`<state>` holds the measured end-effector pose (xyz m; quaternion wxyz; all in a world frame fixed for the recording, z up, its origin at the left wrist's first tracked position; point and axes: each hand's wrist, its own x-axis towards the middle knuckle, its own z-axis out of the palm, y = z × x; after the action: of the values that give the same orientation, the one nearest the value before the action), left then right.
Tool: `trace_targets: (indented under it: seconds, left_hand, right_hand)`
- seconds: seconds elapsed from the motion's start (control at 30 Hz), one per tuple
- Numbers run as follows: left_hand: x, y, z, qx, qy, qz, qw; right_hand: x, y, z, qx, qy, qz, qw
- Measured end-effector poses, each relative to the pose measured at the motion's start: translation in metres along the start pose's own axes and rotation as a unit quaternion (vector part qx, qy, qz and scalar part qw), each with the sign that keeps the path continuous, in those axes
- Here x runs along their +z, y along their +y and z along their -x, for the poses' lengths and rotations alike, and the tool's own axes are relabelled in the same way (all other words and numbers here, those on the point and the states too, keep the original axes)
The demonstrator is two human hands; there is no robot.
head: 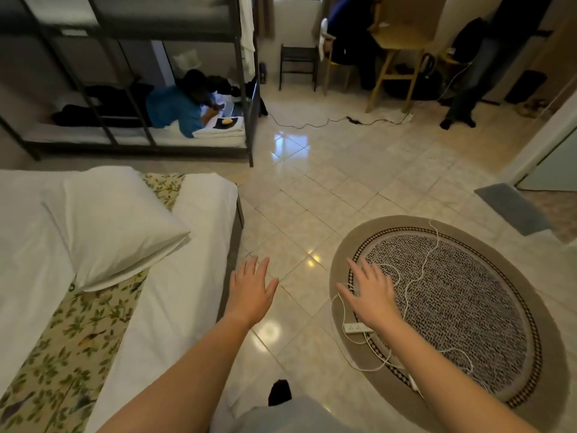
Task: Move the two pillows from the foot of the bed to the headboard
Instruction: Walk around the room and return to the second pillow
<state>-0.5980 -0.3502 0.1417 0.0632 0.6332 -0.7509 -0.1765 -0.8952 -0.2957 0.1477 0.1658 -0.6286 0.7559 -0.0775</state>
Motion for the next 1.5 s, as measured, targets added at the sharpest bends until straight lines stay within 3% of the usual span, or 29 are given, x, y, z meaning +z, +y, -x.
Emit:
trace_targets:
  seconds: [0.37,0.93,1.5]
  left_hand:
    - [-0.045,-0.03,-0.192,-0.033,0.013,0.001,0.999]
    - [-0.084,-0.044,-0.438,-0.225,0.093,0.059,0.968]
    - [-0.172,-0.206,-0.699,-0.274,0.103,0.053,0.955]
  right_hand:
    - [-0.02,-0.045,-0.207,-0.029,-0.005,-0.004,1.0]
    - [-0.064,-0.101,-0.562,-0.205,-0.087,0.04,0.974]
    - [-0.039,-0.297,-0.859,-0.261,-0.102,0.058,0.958]
